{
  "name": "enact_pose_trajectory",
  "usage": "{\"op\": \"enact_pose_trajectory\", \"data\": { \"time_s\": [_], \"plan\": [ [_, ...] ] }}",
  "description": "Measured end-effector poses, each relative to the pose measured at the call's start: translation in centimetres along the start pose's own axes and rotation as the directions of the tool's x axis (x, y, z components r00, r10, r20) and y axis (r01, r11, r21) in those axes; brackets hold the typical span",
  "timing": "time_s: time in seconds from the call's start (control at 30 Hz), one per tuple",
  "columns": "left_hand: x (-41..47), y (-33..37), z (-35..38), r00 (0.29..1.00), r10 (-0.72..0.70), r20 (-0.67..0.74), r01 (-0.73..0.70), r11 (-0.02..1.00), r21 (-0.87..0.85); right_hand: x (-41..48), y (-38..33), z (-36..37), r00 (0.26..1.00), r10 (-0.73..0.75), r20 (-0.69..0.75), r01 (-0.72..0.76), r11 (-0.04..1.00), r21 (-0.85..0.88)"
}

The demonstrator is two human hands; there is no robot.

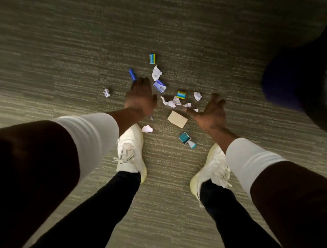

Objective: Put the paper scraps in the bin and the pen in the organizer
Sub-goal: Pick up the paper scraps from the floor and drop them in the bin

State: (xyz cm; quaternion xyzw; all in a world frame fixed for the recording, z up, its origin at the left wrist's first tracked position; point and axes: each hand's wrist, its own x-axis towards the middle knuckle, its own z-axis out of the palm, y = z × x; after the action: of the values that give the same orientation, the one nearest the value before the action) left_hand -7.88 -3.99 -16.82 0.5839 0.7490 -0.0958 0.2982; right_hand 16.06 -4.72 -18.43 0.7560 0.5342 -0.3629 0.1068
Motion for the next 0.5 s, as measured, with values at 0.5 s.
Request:
{"op": "enact_pose_trajectory", "data": {
  "time_s": [0.5],
  "plan": [
    [7.8,-1.8,6.1,0.905,0.422,-0.056,-0.408,0.898,0.166,5.5,-2.2,7.8,0.919,-0.375,-0.122,0.355,0.921,-0.163]
  ]
}}
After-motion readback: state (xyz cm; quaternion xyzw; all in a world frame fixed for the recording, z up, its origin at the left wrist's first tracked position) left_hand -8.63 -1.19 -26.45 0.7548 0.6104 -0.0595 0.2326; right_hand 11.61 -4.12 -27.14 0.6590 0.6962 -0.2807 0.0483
